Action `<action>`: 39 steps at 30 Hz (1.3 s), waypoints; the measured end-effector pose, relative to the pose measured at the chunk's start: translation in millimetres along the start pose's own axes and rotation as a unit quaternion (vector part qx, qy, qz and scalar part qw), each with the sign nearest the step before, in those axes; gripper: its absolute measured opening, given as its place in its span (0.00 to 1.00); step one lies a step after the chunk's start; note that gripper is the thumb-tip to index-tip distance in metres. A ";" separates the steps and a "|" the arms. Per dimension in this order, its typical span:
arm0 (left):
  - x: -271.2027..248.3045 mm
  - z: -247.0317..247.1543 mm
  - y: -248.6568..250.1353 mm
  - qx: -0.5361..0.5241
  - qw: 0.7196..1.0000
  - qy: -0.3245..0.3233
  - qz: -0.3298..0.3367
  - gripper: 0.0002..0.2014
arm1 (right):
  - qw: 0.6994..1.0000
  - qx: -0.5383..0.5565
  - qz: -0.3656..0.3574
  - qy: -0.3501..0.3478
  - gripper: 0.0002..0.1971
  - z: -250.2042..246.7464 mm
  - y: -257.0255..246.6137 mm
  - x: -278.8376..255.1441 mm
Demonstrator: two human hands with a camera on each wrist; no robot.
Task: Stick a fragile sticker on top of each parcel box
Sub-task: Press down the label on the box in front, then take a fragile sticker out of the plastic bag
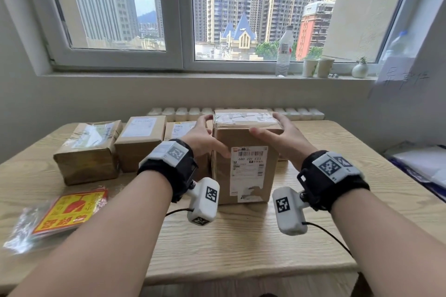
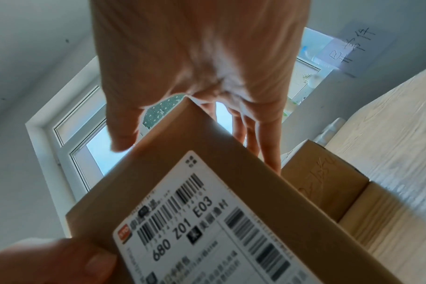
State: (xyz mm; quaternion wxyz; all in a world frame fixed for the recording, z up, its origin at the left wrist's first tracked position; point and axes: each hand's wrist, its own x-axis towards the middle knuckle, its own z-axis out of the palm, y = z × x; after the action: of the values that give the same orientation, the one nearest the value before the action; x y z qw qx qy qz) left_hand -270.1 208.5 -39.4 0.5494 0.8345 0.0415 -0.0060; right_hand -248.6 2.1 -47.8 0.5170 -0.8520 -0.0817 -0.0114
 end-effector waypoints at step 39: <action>-75.4 -189.8 -171.6 0.142 0.942 0.179 -0.244 0.22 | 0.918 -0.207 -0.023 -0.338 0.22 272.6 -56.2 -13.3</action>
State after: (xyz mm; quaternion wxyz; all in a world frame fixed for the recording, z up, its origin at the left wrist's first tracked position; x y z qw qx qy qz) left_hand -365.0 445.3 -117.3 0.3903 0.8554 0.3404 0.0042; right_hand -287.9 266.5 -126.5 0.2703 -0.8910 -0.2669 0.2487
